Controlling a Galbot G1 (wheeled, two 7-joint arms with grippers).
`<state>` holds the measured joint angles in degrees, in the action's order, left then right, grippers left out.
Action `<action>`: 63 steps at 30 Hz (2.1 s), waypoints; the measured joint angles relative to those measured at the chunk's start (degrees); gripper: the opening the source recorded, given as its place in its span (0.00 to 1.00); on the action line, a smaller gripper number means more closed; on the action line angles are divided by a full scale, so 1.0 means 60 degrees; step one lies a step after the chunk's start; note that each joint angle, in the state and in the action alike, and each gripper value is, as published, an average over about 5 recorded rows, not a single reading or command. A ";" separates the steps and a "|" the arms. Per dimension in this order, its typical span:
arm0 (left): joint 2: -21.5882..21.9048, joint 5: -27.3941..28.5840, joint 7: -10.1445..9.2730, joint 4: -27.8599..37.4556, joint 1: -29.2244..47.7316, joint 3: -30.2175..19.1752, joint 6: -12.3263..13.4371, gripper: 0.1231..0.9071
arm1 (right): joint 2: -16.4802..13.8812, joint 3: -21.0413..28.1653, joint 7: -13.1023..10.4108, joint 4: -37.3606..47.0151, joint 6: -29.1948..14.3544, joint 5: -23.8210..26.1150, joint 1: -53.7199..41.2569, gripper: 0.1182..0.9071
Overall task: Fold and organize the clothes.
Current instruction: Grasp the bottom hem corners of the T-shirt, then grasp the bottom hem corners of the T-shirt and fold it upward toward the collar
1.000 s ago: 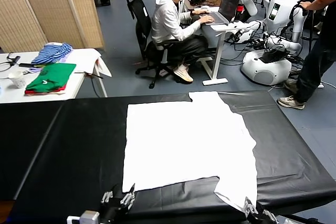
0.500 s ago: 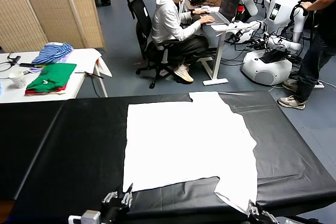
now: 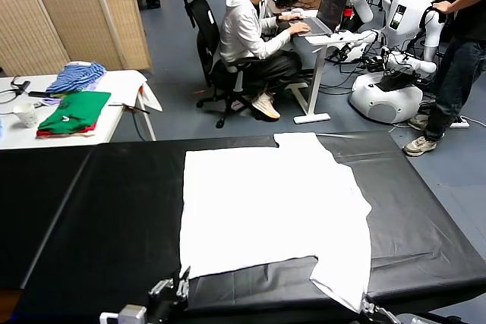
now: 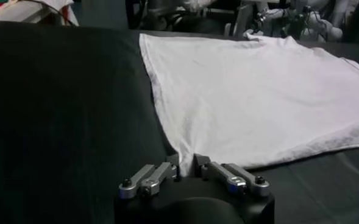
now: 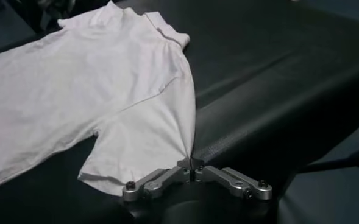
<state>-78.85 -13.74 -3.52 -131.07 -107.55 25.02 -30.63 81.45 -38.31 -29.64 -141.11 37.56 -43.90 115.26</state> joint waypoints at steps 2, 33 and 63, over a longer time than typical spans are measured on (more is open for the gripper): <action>0.0033 0.0003 0.0021 -0.0069 -0.0020 0.0038 -0.0158 0.03 | -0.0057 -0.0066 -0.0305 -0.0119 0.0406 -0.0279 0.0079 0.03; 0.0624 -0.0972 0.0072 -0.1370 -0.0108 0.1433 -0.2013 0.03 | -0.0444 -0.1097 -0.0224 -0.0751 -0.0250 -0.2091 -0.0314 0.03; 0.0386 -0.1666 -0.0466 -0.0740 0.1776 0.1067 -0.1938 0.03 | -0.1353 -0.0506 0.0793 0.0828 -0.1276 -0.1114 -0.3915 0.03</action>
<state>-76.53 -23.73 -6.32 -135.51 -96.89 31.42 -42.26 73.33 -41.34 -24.88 -136.15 29.90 -50.58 91.77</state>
